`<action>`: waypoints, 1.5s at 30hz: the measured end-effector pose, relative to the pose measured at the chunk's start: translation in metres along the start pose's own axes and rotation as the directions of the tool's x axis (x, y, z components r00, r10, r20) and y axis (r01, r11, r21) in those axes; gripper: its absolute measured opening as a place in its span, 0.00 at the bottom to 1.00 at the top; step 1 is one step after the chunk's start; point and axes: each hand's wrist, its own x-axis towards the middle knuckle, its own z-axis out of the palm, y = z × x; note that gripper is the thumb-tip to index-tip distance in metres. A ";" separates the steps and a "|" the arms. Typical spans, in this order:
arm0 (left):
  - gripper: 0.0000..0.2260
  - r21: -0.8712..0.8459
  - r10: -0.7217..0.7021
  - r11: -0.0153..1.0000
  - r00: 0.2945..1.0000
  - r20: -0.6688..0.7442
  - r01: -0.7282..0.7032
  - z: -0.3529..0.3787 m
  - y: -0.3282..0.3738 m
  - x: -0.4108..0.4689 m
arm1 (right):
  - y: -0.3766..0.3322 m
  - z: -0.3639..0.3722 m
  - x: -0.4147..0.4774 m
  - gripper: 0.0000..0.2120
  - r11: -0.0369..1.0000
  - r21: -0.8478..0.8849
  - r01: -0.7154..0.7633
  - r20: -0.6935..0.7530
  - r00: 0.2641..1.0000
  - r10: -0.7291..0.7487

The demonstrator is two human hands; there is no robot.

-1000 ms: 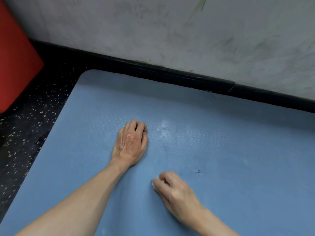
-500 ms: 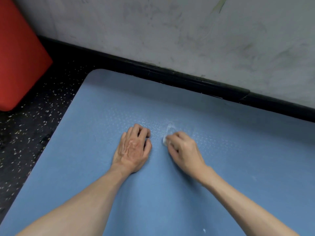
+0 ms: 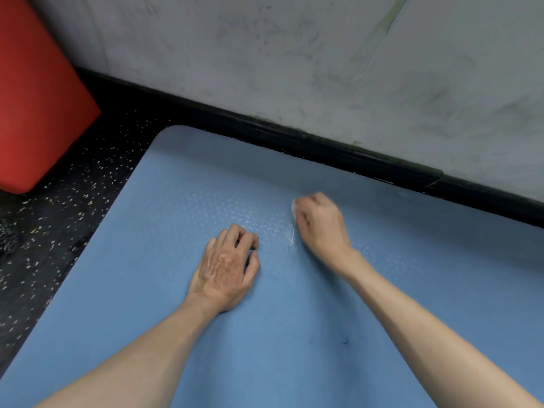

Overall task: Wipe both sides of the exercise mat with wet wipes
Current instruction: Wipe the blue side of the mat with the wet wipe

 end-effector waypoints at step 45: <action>0.05 0.015 0.010 1.000 1.000 0.012 -0.010 0.002 -0.003 0.001 | 0.024 -0.012 0.041 0.07 0.980 -0.172 0.095 0.064 0.994 -0.086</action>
